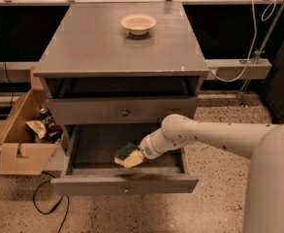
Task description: Place sponge into middle drawer
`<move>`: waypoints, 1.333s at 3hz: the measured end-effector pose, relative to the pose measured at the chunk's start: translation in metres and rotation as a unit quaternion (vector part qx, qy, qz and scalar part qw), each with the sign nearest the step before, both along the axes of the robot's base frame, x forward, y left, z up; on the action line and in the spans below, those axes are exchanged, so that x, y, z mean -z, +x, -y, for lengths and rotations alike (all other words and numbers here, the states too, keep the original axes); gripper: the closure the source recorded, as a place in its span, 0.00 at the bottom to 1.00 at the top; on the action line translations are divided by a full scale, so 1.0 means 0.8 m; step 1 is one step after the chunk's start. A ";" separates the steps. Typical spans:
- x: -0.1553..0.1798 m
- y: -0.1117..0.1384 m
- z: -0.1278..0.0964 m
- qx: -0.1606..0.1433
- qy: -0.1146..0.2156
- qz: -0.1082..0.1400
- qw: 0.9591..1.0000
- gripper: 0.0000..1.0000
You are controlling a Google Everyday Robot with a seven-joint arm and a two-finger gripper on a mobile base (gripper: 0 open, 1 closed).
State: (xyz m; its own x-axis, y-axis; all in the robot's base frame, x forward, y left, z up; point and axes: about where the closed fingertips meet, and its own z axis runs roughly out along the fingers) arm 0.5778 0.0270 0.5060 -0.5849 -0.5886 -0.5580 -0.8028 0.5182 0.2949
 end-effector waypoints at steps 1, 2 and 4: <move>0.035 0.019 -0.012 0.021 0.001 -0.006 1.000 1.00; 0.040 0.020 -0.013 0.023 0.002 -0.008 1.000 0.84; 0.040 0.020 -0.013 0.023 0.002 -0.008 1.000 0.29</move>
Offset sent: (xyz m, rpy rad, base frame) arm 0.0144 0.0088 -0.0264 0.0026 0.0121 -0.0392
